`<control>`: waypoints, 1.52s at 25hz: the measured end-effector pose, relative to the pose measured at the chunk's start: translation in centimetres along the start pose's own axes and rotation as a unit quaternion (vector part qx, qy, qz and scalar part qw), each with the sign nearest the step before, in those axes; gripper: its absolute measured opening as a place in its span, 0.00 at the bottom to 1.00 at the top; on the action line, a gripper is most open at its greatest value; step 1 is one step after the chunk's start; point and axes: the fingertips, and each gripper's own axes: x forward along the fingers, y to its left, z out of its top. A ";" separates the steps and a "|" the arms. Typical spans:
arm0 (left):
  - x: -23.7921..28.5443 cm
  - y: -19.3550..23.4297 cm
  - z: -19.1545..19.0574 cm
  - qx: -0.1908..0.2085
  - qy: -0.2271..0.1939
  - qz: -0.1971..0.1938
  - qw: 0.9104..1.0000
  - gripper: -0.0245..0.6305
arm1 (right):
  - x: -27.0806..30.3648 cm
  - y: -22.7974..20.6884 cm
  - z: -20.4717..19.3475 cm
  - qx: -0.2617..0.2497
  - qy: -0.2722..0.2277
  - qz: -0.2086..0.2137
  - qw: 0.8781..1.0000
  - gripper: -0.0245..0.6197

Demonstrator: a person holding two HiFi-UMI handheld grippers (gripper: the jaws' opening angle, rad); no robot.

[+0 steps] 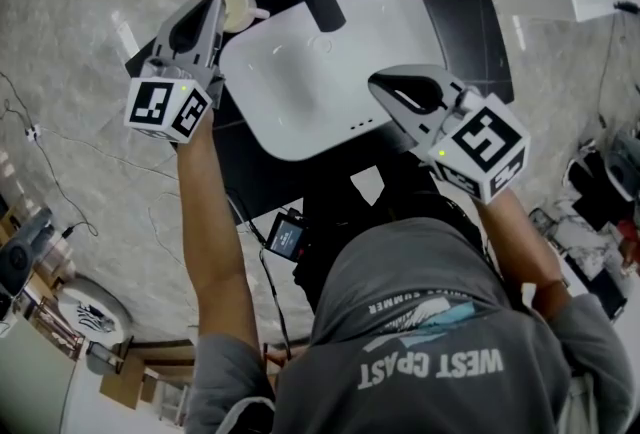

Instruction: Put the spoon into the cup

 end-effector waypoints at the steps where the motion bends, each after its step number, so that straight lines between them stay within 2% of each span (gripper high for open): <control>1: 0.0 0.1 -0.3 0.000 0.003 0.001 1.000 0.04 | 0.1 0.0 -0.1 0.000 0.000 0.001 1.000 0.09; 14: -0.7 0.5 -2.5 0.002 0.021 0.010 1.000 0.04 | 0.7 0.4 -0.8 0.006 0.004 0.003 1.000 0.09; 25: -1.0 0.0 -4.5 0.036 0.051 0.018 0.998 0.04 | 0.7 1.0 -1.6 0.003 0.005 0.006 1.000 0.09; 38: -1.7 -0.6 -5.3 0.060 0.064 0.028 0.996 0.04 | 0.2 1.7 -2.3 -0.002 0.005 0.007 1.000 0.09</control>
